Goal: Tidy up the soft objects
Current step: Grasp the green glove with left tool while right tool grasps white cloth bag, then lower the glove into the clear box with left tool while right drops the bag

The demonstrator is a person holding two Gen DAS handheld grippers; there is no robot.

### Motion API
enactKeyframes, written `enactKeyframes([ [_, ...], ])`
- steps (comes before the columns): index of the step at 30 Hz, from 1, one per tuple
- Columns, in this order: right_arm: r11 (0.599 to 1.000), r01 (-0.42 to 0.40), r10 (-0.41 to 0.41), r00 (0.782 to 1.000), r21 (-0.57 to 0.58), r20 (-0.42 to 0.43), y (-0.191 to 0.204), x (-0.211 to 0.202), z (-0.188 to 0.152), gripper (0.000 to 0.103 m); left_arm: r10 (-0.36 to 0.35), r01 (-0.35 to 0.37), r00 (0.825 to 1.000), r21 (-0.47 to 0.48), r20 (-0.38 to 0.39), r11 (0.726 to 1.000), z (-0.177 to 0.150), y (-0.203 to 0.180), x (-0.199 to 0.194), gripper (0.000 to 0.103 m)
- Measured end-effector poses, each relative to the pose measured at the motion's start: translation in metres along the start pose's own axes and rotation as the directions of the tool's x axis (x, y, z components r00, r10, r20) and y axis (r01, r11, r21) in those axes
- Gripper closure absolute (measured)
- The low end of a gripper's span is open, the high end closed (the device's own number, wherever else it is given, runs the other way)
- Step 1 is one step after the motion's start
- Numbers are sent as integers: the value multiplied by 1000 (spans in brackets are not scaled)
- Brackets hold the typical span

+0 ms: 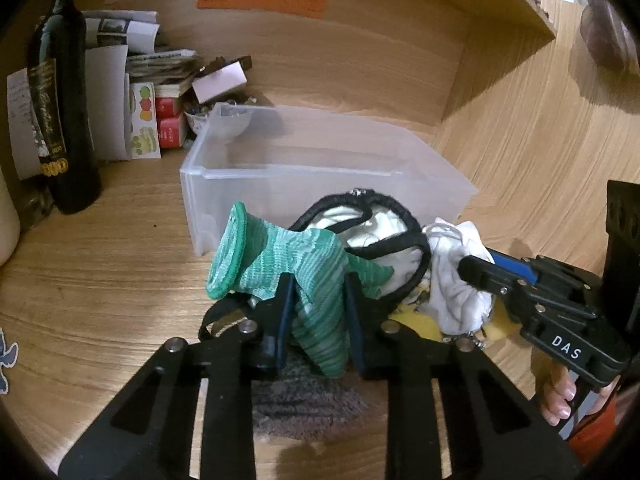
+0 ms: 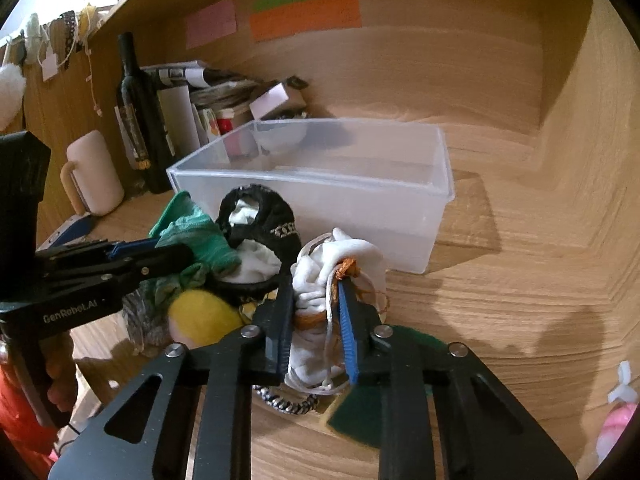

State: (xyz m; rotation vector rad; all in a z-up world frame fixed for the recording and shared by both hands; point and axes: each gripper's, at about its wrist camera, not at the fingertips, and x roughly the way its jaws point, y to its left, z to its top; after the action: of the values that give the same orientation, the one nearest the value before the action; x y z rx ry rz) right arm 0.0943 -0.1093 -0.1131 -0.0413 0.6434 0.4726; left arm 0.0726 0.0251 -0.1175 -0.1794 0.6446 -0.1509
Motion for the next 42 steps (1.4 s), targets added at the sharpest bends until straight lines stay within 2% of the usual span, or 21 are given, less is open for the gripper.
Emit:
enactKeyframes([
  [9,1000,22,-22,993,1,112,-2,-35,16,84,8,-10,994,19,106,1000,13,-3,-33,84],
  [16,999,45,-41,975,-14,217,-2,-61,37,84,27,-37,975,41,220,998,37,-8,-60,84],
  [22,997,79,-67,955,-28,288,-1,-71,62,84,31,-44,968,43,249,998,66,-2,-59,84],
  [27,995,91,-74,953,-46,293,-3,-61,83,84,34,-44,975,42,222,998,87,7,-42,84],
  [31,992,112,-91,961,-66,262,-8,-41,96,84,2,-4,989,13,149,1000,103,20,-18,84],
  [37,991,104,-90,985,-88,150,-17,0,107,84,4,-3,999,-14,38,1000,115,34,25,84],
  [42,990,80,-76,996,-115,35,-22,37,108,84,-1,1,998,0,-55,1000,115,33,54,84],
])
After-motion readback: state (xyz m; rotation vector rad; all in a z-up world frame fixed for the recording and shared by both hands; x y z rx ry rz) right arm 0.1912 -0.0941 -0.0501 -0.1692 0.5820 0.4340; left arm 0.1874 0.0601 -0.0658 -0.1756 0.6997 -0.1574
